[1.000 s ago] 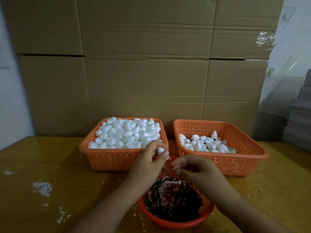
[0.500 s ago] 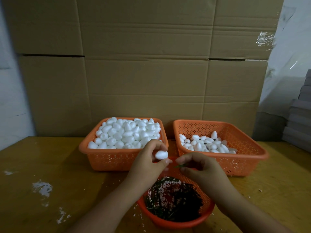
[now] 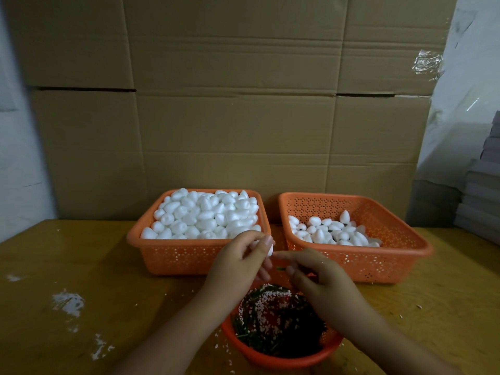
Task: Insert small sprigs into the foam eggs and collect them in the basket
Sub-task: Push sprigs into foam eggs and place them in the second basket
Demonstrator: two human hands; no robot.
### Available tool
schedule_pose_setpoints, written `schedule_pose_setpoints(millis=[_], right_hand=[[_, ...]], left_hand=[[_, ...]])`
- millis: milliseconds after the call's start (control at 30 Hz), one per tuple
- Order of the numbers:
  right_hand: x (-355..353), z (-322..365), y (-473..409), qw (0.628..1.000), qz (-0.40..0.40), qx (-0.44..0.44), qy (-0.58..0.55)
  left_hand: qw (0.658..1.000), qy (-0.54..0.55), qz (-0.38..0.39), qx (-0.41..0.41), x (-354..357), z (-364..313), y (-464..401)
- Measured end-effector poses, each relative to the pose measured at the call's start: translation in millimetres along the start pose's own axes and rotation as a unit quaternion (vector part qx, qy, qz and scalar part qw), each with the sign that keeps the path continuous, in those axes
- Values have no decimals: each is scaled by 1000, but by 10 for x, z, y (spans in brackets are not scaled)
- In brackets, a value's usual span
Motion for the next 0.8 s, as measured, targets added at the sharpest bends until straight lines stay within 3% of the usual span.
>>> schedule_pose_setpoints(millis=[367,567,800], right_hand=[[40,-16,4,1000,17,-4,12],[51,-17,13,1000,13,-5,25],[132,-57,34,993,62,-5,97]], left_hand=[[999,-19,-30,13,-43,7,-10],[1000,8,-1,18,7,16,-10],[998,-14,24,49,44,-26,-9]])
Point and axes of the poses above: each hand's wrist, its own y-axis away from the middle knuckle, its own x-axis out of the palm, z = x × y, the point moved 6 cm from there along -y, towards the middle knuckle, and after that the axes turned 6 degrees about -y, right-handed, at the moved point
